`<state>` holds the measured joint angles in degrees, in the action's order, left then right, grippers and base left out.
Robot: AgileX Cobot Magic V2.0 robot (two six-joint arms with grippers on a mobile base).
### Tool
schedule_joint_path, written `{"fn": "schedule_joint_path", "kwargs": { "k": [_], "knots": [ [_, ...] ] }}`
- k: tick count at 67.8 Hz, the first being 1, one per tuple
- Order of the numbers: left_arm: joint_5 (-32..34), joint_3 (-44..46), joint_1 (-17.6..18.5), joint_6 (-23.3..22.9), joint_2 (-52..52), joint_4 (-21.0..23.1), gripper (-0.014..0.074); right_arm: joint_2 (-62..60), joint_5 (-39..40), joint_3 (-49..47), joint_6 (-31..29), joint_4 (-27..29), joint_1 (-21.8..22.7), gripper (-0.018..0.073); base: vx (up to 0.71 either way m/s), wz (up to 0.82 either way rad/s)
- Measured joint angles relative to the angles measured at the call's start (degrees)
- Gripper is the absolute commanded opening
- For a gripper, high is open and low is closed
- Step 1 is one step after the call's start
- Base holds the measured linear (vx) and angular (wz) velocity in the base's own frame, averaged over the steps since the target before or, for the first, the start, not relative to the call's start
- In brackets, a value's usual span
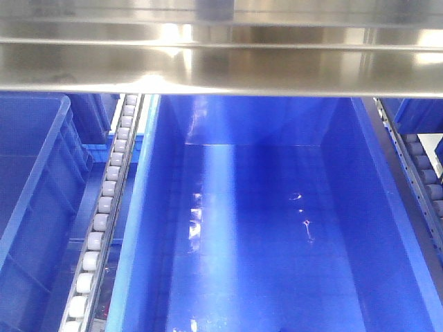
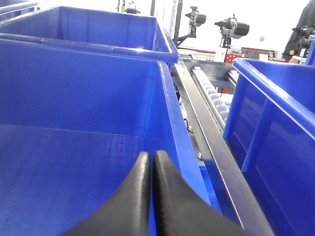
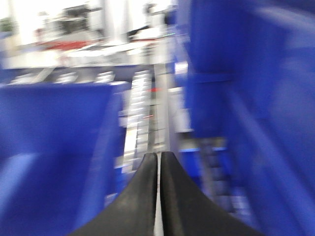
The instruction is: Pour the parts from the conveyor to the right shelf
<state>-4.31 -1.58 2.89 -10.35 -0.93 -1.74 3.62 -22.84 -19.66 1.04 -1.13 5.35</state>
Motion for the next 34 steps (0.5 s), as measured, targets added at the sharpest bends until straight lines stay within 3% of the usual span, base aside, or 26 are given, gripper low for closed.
{"fn": "schedule_joint_path", "kwargs": {
  "k": [10,17,34],
  "knots": [
    [0.0,0.0,0.0,0.0,0.0,0.0,-0.0006,-2.2,7.5,7.4,0.0,0.0,3.0,-0.0008,0.0,0.0],
    [0.0,0.0,0.0,0.0,0.0,0.0,-0.0006,-4.1,12.2,12.7,0.0,-0.7,0.8,-0.0008,0.0,0.0],
    [0.0,0.0,0.0,0.0,0.0,0.0,-0.0006,-4.2,15.0,18.6,0.0,-1.9,-4.2,-0.0008,0.0,0.0]
  ]
}}
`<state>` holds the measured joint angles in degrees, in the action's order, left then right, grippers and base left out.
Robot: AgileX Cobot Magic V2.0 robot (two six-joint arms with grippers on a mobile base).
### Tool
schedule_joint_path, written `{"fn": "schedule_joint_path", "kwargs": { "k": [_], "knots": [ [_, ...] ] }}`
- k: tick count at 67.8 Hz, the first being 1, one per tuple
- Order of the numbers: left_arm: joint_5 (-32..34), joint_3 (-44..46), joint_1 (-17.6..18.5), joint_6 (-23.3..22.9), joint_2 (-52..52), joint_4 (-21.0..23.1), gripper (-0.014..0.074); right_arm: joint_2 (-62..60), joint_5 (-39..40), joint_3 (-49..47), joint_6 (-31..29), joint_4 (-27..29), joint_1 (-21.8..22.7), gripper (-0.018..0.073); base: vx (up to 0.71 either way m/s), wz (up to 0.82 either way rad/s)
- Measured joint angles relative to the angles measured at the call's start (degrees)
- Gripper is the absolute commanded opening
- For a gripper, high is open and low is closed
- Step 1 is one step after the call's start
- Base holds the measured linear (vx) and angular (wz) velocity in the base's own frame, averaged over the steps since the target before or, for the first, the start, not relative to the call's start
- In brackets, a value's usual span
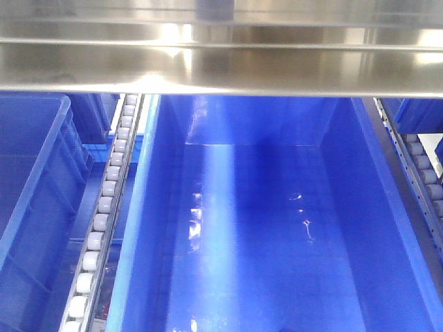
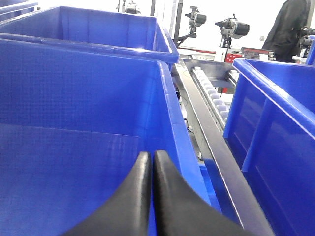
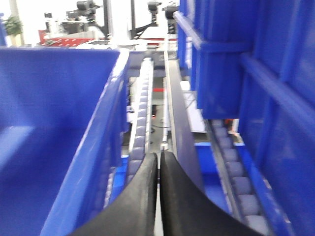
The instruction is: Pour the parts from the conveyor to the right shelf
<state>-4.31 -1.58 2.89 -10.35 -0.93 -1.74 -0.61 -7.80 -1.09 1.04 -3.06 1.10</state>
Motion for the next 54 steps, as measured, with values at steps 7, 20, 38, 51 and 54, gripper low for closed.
{"fn": "schedule_joint_path", "kwargs": {
  "k": [7,20,38,51,54],
  "knots": [
    [0.0,0.0,0.0,0.0,0.0,0.0,-0.0006,0.0,1.2,1.7,0.0,-0.1,-1.0,-0.0008,0.0,0.0],
    [0.0,0.0,0.0,0.0,0.0,0.0,-0.0006,0.0,7.1,2.7,0.0,-0.1,-1.2,-0.0008,0.0,0.0],
    [0.0,0.0,0.0,0.0,0.0,0.0,-0.0006,0.0,10.2,2.7,0.0,-0.1,-1.2,-0.0008,0.0,0.0],
    [0.0,0.0,0.0,0.0,0.0,0.0,-0.0006,0.0,10.2,2.7,0.0,-0.1,-1.2,-0.0008,0.0,0.0],
    [0.0,0.0,0.0,0.0,0.0,0.0,-0.0006,0.0,10.2,2.7,0.0,-0.1,-1.2,-0.0008,0.0,0.0]
  ]
}}
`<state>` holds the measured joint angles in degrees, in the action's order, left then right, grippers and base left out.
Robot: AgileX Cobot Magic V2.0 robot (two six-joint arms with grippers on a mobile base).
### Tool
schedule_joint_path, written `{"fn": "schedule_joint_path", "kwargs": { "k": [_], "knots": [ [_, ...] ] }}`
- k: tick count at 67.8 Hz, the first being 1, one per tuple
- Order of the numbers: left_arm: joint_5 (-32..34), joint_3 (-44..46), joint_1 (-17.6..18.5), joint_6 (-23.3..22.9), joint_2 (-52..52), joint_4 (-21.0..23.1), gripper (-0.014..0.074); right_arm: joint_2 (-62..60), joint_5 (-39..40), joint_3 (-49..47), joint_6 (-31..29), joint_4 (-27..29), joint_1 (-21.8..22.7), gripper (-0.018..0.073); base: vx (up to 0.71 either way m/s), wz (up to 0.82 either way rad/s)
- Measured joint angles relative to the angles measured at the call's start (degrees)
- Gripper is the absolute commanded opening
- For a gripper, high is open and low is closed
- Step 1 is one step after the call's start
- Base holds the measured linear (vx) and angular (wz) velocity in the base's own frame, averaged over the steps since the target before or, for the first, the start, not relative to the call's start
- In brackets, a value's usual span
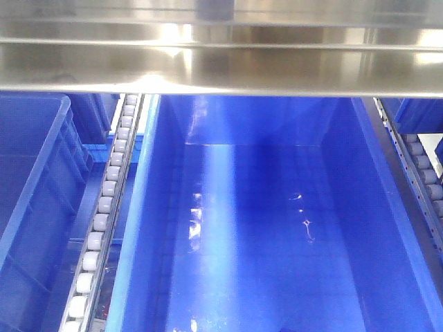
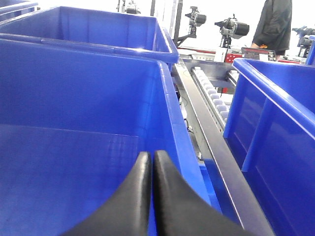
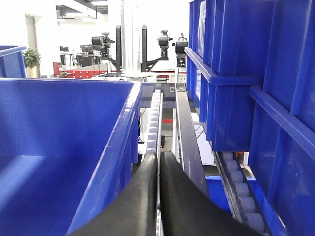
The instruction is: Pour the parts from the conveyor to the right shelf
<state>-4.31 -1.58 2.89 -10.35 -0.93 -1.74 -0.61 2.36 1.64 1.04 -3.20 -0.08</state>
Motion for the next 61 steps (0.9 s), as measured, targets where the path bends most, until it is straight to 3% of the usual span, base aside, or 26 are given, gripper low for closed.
{"fn": "schedule_joint_path", "kwargs": {
  "k": [61],
  "knots": [
    [0.0,0.0,0.0,0.0,0.0,0.0,-0.0006,0.0,0.0,0.0,0.0,-0.2,0.0,-0.0008,0.0,0.0]
  ]
}}
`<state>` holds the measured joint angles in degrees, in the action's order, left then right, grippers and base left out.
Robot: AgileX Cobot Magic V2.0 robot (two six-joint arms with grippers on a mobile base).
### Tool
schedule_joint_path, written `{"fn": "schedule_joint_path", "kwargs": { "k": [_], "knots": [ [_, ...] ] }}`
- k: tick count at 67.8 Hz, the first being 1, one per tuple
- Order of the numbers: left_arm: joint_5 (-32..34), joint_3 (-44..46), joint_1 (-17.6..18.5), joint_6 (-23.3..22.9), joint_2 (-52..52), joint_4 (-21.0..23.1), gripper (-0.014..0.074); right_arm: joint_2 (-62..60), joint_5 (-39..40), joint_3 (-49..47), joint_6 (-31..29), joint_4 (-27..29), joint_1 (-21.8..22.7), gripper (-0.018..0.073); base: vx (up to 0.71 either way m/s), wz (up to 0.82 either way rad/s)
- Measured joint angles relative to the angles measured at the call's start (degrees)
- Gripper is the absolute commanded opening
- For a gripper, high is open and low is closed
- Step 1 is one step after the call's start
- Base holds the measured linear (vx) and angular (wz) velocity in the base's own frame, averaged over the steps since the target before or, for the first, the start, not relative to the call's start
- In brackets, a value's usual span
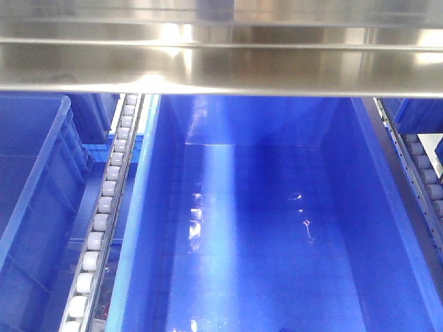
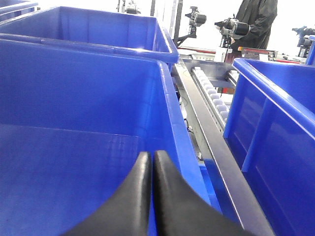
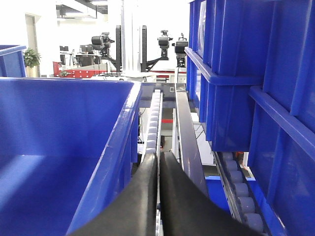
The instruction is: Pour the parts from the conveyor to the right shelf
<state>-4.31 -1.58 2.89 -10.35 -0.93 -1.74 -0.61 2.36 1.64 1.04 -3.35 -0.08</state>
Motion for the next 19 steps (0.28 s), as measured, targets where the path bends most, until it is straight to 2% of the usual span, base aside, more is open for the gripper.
{"fn": "schedule_joint_path", "kwargs": {
  "k": [19],
  "knots": [
    [0.0,0.0,0.0,0.0,0.0,0.0,-0.0006,0.0,0.0,0.0,0.0,0.0,0.0,-0.0008,0.0,0.0]
  ]
}}
